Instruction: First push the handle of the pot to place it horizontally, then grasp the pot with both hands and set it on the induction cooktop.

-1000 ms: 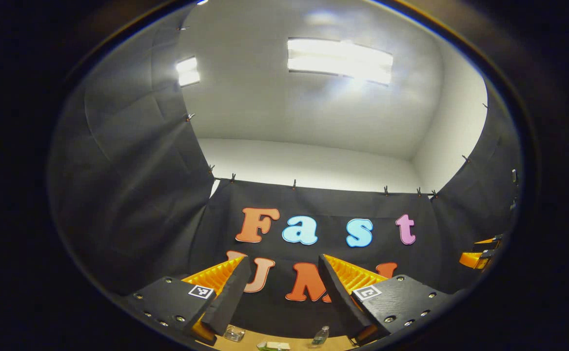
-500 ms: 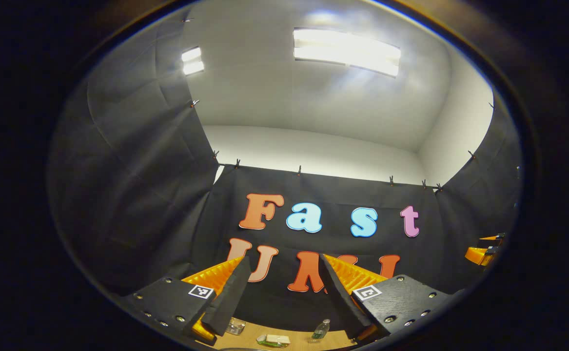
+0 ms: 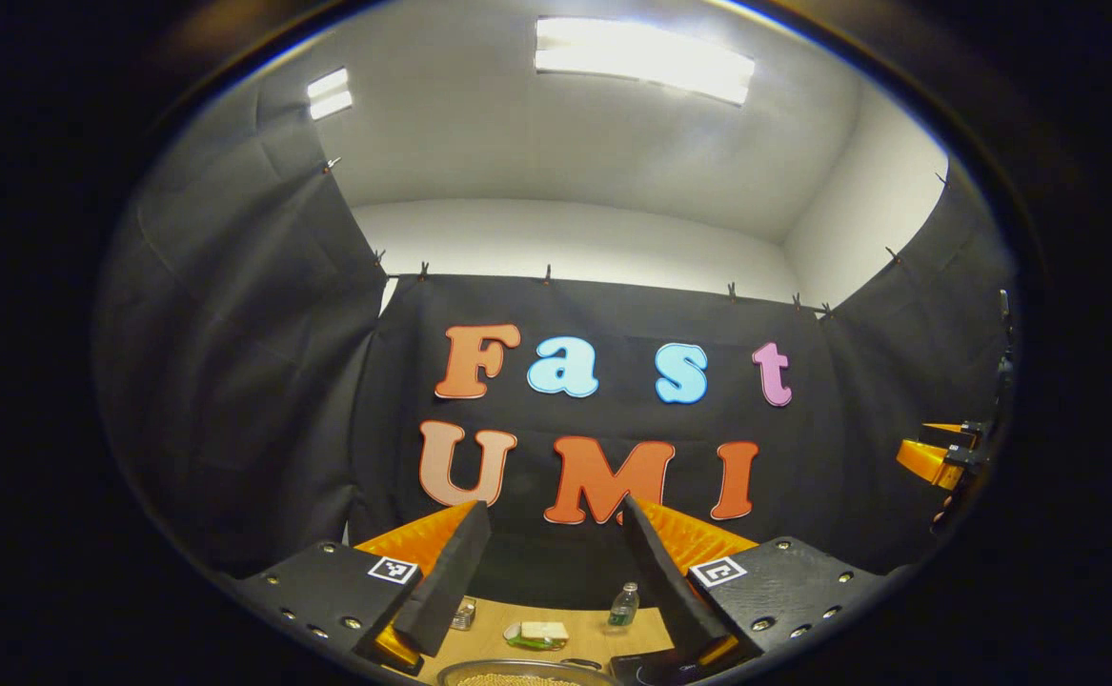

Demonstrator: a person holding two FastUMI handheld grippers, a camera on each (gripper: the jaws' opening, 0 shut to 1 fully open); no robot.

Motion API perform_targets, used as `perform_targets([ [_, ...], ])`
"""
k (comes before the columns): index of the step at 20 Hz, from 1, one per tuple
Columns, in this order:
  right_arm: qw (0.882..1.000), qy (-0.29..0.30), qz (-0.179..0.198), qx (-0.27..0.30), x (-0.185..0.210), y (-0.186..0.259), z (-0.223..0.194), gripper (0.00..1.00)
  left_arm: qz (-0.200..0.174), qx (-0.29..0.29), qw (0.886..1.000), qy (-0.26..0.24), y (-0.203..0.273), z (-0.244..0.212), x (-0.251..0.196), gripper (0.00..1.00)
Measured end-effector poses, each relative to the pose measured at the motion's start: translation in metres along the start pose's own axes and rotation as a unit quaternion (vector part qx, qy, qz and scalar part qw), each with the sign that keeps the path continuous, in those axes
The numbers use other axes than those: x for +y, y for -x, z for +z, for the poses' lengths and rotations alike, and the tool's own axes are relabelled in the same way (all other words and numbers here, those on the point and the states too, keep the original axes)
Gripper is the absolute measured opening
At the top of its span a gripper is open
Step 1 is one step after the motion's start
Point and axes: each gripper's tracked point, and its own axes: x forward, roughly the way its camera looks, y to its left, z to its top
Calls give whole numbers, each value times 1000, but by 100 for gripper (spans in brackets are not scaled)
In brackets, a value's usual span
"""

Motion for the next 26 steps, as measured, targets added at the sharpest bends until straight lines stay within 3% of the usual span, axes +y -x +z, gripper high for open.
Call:
perform_targets([
  [10,999,-7,10,31,6,4,-38,94,1,134,989,-57,9,-90,13,93],
  [12,999,-4,15,37,9,4,-48,94,-6,157,985,-67,15,-108,11,78],
  [15,999,-1,16,43,13,7,-62,94,-21,197,978,-66,32,-139,6,71],
  [18,998,-5,23,51,19,11,-77,95,-4,237,968,-83,44,-168,21,51],
  [19,998,-6,25,54,20,13,-82,95,-2,256,963,-84,49,-185,25,39],
  [21,998,3,15,58,15,16,-92,94,-7,303,950,-69,68,-217,25,28],
  [26,998,17,3,60,17,27,-109,94,12,394,918,-35,101,-268,42,25],
])
